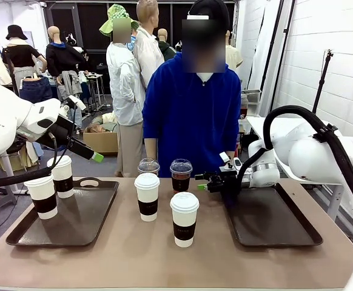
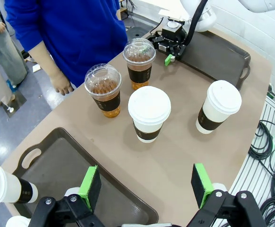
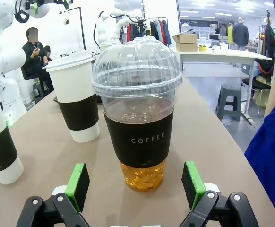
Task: Distribute the coffee onto the tray.
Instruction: Pick up one iced Americano and place it on the right Handle tray.
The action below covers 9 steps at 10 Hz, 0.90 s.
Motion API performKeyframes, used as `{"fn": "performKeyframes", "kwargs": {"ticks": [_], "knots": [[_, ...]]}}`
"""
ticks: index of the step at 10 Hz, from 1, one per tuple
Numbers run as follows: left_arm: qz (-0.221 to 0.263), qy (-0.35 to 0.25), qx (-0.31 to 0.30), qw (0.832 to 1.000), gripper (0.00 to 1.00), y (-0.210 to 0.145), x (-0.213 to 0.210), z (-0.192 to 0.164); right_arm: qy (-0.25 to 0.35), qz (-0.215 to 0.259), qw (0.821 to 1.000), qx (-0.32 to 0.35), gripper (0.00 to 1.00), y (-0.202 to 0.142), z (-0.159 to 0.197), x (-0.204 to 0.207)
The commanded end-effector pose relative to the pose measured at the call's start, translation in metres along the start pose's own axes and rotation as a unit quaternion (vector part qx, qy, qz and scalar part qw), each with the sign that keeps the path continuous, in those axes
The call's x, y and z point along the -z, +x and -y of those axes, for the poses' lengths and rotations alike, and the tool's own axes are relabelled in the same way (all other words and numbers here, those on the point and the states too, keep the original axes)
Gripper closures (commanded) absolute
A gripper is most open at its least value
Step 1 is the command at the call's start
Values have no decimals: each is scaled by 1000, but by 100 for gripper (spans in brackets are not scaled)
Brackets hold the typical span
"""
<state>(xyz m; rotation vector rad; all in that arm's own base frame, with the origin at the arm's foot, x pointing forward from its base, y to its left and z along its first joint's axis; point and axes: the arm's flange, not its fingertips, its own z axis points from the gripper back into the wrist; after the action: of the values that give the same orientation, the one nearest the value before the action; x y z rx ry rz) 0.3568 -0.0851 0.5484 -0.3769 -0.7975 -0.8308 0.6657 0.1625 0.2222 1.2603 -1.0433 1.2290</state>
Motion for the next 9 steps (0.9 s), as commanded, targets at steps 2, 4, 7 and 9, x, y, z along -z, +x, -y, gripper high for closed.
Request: {"fn": "performKeyframes", "kwargs": {"ticks": [2,4,7,9], "knots": [[4,-6,-3,1000,0,-2,0,-1,0,13,1000,0,0,-3,4,15],[4,-6,-3,1000,0,-2,0,-1,9,19,1000,3,0,-4,5,22],[4,-6,-3,1000,0,-2,0,-1,17,23,1000,0,0,-1,9,31],[4,-6,-3,1000,0,-2,0,-1,16,25,1000,-4,0,-1,11,33]]}}
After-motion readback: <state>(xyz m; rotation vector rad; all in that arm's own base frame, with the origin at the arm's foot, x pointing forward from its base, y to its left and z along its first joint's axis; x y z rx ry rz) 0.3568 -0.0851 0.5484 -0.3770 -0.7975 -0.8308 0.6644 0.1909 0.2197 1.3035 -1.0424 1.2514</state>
